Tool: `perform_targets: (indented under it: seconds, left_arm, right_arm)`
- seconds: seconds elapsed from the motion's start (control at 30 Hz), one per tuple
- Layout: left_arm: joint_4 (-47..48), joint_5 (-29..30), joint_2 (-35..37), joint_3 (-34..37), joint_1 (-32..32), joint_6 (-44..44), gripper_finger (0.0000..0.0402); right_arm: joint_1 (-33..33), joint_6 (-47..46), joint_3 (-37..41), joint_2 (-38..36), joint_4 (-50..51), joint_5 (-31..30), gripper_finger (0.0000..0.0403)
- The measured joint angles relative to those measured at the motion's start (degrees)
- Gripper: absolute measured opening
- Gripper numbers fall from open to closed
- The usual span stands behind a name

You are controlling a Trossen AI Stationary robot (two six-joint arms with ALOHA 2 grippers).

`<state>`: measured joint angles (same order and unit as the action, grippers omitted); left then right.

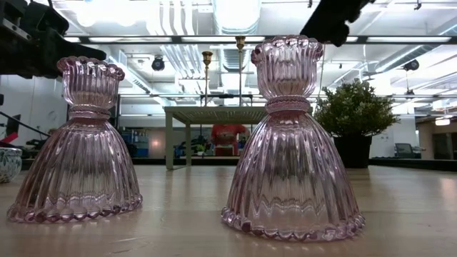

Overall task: Pick & Place candle stick holders
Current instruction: Put the left pink glass candle holder on the shelf aligned with the other pink glass candle holder

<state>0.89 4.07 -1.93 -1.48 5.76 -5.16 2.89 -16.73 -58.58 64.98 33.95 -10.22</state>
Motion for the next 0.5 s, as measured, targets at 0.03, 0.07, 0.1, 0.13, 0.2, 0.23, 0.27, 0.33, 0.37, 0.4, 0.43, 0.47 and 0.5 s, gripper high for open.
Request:
perform_targets:
  seconds: [0.03, 0.07, 0.1, 0.13, 0.2, 0.23, 0.27, 0.33, 0.37, 0.4, 0.43, 0.47, 0.5]
  left_arm:
    - [0.0, 0.0, 0.0, 0.0, 0.0, 0.0, 0.0014]
    - [0.0, 0.0, 0.0, 0.0, 0.0, 0.0, 0.0014]
    - [0.0, 0.0, 0.0, 0.0, 0.0, 0.0, 0.0014]
    - [0.0, 0.0, 0.0, 0.0, 0.0, 0.0, 0.0014]
    - [0.0, 0.0, 0.0, 0.0, 0.0, 0.0, 0.0014]
    - [0.0, 0.0, 0.0, 0.0, 0.0, 0.0, 0.0014]
    - [0.0, 0.0, 0.0, 0.0, 0.0, 0.0, 0.0014]
    - [0.0, 0.0, 0.0, 0.0, 0.0, 0.0, 0.0014]
    - [0.0, 0.0, 0.0, 0.0, 0.0, 0.0, 0.0014]
    - [0.0, 0.0, 0.0, 0.0, 0.0, 0.0, 0.0014]
    - [0.0, 0.0, 0.0, 0.0, 0.0, 0.0, 0.0014]
    - [0.0, 0.0, 0.0, 0.0, 0.0, 0.0, 0.0014]
    - [0.0, 0.0, 0.0, 0.0, 0.0, 0.0, 0.0014]
  right_arm:
    - [1.9, -0.4, 1.5, -0.6, -1.6, 0.0, 0.0154]
    - [3.9, -0.8, 3.0, -1.2, -3.3, -0.1, 0.0145]
    - [6.0, -1.2, 4.6, -1.7, -5.3, -0.3, 0.0135]
    - [7.9, -1.5, 6.2, -2.3, -7.6, -0.5, 0.0123]
    - [11.8, -1.9, 9.2, -3.5, -12.4, -1.0, 0.0095]
    - [13.7, -1.9, 10.7, -4.0, -14.9, -1.7, 0.0079]
    - [15.5, -1.9, 12.1, -4.3, -17.4, -2.5, 0.0062]
    - [18.8, -2.1, 14.7, -4.7, -21.6, -4.7, 0.0028]
    - [20.2, -2.1, 15.7, -4.8, -23.2, -5.7, 0.0018]
    - [21.5, -2.1, 16.6, -4.8, -24.8, -6.4, 0.0015]
    - [22.5, -2.1, 17.6, -4.8, -26.4, -6.7, 0.0014]
    - [23.4, -2.1, 18.6, -4.6, -27.9, -6.7, 0.0013]
    - [24.0, -2.1, 19.4, -4.3, -29.7, -6.7, 0.0013]
